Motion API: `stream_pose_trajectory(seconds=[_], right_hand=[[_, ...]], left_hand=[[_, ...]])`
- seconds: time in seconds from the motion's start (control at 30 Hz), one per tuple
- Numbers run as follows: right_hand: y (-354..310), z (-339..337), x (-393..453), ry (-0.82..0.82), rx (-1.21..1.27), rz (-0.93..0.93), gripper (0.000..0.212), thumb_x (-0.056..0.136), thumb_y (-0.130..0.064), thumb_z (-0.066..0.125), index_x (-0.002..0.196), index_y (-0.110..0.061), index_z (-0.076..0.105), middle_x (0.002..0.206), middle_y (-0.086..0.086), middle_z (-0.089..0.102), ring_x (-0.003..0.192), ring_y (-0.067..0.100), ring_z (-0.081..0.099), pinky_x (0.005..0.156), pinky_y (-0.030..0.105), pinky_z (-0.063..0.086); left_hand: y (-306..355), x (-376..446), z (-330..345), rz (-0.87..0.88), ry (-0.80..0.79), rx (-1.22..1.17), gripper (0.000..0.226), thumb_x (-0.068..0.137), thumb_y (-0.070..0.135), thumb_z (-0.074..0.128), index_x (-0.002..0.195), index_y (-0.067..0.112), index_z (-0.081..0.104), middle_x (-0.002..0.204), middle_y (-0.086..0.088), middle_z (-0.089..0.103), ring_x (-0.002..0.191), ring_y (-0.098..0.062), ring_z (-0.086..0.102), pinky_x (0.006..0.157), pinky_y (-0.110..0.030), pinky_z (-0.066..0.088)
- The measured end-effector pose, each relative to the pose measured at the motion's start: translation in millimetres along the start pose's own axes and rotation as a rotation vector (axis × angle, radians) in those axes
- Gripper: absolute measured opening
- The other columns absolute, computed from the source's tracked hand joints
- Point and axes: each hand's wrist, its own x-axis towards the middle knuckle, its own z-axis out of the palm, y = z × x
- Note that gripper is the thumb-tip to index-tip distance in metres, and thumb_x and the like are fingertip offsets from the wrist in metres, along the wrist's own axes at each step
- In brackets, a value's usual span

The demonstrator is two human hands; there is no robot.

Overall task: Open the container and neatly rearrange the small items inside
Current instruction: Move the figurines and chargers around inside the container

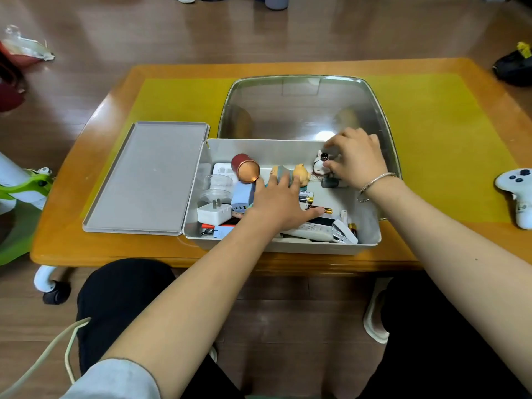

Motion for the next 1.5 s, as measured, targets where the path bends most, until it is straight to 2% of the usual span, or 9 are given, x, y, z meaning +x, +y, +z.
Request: stream_pose_trajectory(seconds=[0.07,0.2,0.37,0.5,0.9,1.07,1.23,1.37,1.5], right_hand=[[-2.9,3.0,1.1,0.01,-0.022,-0.01,0.03,0.079,-0.032,0.07,0.108,-0.023,0.063,0.112,0.003,0.058,0.111,0.027,0.046,0.088,0.038,0.03],[-10.2,5.9,3.6,0.014,-0.085,-0.024,0.028,0.08,-0.03,0.069,0.106,-0.021,0.066,0.109,0.003,0.058,0.108,0.027,0.045,0.085,0.037,0.025],[-13.4,6.6,3.7,-0.073,-0.187,0.004,0.029,0.083,-0.033,0.066,0.11,-0.023,0.065,0.116,0.002,0.06,0.112,0.027,0.043,0.091,0.039,0.026],[-13.6,6.8,3.1,-0.075,-0.195,0.001,0.026,0.086,-0.026,0.063,0.112,-0.023,0.062,0.118,0.002,0.061,0.113,0.026,0.043,0.092,0.039,0.026],[-0.9,12.3,7.0,-0.042,-0.092,-0.039,0.027,0.083,-0.009,0.059,0.105,-0.024,0.062,0.095,-0.002,0.067,0.103,0.02,0.045,0.078,0.034,0.017],[2.9,7.0,7.8,-0.058,-0.086,-0.055,0.027,0.081,-0.014,0.064,0.105,-0.026,0.062,0.102,-0.001,0.067,0.105,0.023,0.045,0.077,0.034,0.018],[21.2,-10.4,0.2,0.104,-0.058,0.032,0.018,0.078,-0.021,0.07,0.095,-0.024,0.066,0.1,0.003,0.069,0.104,0.029,0.048,0.082,0.038,0.025],[23.0,-11.1,-2.4,0.017,-0.121,0.074,0.015,0.08,-0.025,0.069,0.095,-0.025,0.07,0.101,0.002,0.069,0.106,0.028,0.045,0.083,0.037,0.024],[21.2,-7.1,-2.5,-0.047,-0.176,0.076,0.018,0.08,-0.026,0.069,0.098,-0.025,0.069,0.102,0.001,0.068,0.108,0.027,0.044,0.086,0.038,0.026]], left_hand=[[1.8,4.2,0.5,-0.007,-0.04,-0.005,0.101,0.08,0.083,0.024,0.153,0.017,0.004,0.16,-0.007,0.006,0.145,-0.033,0.01,0.112,-0.058,0.011],[1.4,7.6,1.8,-0.004,-0.056,-0.02,0.102,0.079,0.083,0.025,0.153,0.017,0.0,0.161,-0.007,0.001,0.146,-0.033,0.006,0.112,-0.059,0.009],[2.7,9.2,3.5,0.004,-0.061,-0.038,0.106,0.077,0.085,0.026,0.153,0.017,-0.002,0.161,-0.007,-0.002,0.147,-0.033,0.002,0.114,-0.059,0.007],[7.4,8.3,10.4,0.001,-0.02,-0.044,0.109,0.076,0.086,0.026,0.153,0.015,-0.004,0.161,-0.008,-0.004,0.147,-0.034,-0.001,0.113,-0.057,0.01],[7.5,13.7,17.8,0.022,0.013,-0.036,0.11,0.076,0.086,0.025,0.153,0.013,-0.003,0.161,-0.01,-0.004,0.146,-0.037,-0.003,0.115,-0.059,0.003],[6.7,12.9,19.5,0.022,0.027,-0.01,0.111,0.077,0.086,0.023,0.152,0.007,0.002,0.16,-0.011,-0.003,0.146,-0.036,-0.003,0.116,-0.058,0.005],[7.4,12.6,19.3,0.007,0.014,0.001,0.11,0.077,0.086,0.022,0.152,0.006,0.006,0.16,-0.011,-0.004,0.146,-0.038,-0.003,0.115,-0.06,0.007],[7.8,11.8,16.8,0.002,0.007,-0.008,0.108,0.078,0.084,0.023,0.152,0.007,0.011,0.16,-0.011,-0.005,0.146,-0.037,-0.003,0.114,-0.061,0.007],[7.6,11.2,16.4,-0.009,-0.001,-0.026,0.108,0.078,0.084,0.024,0.153,0.009,0.007,0.161,-0.008,-0.006,0.146,-0.035,-0.005,0.114,-0.059,0.01]])
